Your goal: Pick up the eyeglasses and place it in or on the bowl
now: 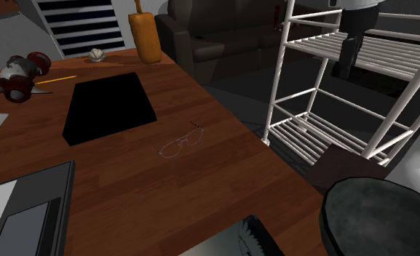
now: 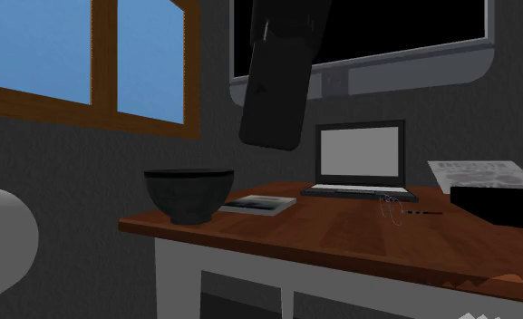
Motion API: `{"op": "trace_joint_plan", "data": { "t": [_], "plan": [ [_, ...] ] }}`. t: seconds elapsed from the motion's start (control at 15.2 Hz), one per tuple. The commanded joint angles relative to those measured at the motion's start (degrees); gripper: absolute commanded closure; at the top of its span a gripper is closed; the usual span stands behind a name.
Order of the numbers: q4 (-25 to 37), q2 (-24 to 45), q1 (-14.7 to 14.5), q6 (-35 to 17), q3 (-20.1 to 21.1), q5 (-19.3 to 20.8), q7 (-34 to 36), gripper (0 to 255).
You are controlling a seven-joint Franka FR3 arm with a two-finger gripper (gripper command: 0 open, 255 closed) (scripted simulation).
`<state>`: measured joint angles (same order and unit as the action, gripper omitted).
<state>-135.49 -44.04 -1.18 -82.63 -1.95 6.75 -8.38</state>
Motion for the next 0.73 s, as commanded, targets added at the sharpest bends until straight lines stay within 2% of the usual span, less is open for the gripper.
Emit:
{"op": "trace_joint_plan", "data": {
  "t": [0.0,0.66],
  "plan": [
    [0.0,0.0,0.0,0.0,0.0,0.0,0.0,0],
    [3.37,11.09,-6.23,-11.19,7.42,-5.66,3.15,0]
  ]
}}
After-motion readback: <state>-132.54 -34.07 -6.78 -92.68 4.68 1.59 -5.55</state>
